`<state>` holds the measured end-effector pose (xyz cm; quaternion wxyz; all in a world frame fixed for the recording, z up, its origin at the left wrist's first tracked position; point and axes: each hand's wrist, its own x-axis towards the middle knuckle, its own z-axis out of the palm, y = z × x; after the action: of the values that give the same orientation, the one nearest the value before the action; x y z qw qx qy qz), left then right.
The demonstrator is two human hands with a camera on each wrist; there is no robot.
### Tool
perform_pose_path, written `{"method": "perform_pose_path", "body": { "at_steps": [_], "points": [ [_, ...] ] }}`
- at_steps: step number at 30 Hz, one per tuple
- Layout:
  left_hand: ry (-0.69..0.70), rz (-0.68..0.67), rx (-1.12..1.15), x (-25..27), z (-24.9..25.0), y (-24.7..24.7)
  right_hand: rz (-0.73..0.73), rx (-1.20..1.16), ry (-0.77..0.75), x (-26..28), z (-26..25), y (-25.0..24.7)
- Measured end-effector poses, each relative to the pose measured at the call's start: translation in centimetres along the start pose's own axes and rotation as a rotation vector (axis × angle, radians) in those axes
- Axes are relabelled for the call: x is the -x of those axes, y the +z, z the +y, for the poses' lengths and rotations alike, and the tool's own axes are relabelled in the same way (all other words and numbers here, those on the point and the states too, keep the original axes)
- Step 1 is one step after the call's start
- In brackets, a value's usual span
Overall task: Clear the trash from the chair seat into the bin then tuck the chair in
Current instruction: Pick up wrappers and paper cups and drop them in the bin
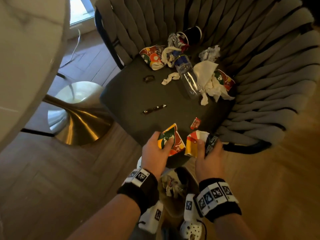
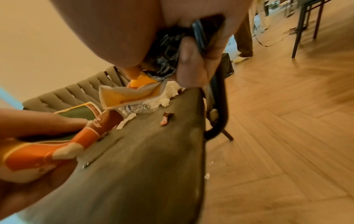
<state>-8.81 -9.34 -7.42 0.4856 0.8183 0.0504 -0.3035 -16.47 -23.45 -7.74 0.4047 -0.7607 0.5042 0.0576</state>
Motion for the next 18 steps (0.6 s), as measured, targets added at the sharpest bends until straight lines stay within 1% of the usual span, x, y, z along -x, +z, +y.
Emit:
{"method": "perform_pose_path", "body": {
  "at_steps": [2,4,6,8,11,14,18],
  "points": [
    [-0.004,-0.004,-0.004,3.9,-2.4,1.0,-0.053,0.04,0.018,2.6,3.5,-0.4],
    [-0.043,-0.037,-0.039,6.9,-5.6,2.3,-0.106,0.137,0.055,4.9,7.6,-0.4],
    [-0.123,-0.091,-0.098,9.0,-9.1,4.1,-0.159,0.262,0.097,6.5,11.6,0.2],
    [-0.182,-0.134,-0.17,10.0,-12.9,6.1,-0.217,0.363,0.098,7.2,15.0,1.5],
    [-0.241,-0.163,-0.352,9.3,-18.0,9.0,-0.269,0.489,0.064,6.0,19.5,4.9],
    [-0.326,-0.153,-0.406,7.2,-21.7,11.4,-0.281,0.536,0.036,3.1,23.0,9.2],
    [-0.408,-0.265,-0.527,4.7,-24.8,13.5,-0.297,0.517,0.064,-0.1,25.2,13.5]
  ]
}}
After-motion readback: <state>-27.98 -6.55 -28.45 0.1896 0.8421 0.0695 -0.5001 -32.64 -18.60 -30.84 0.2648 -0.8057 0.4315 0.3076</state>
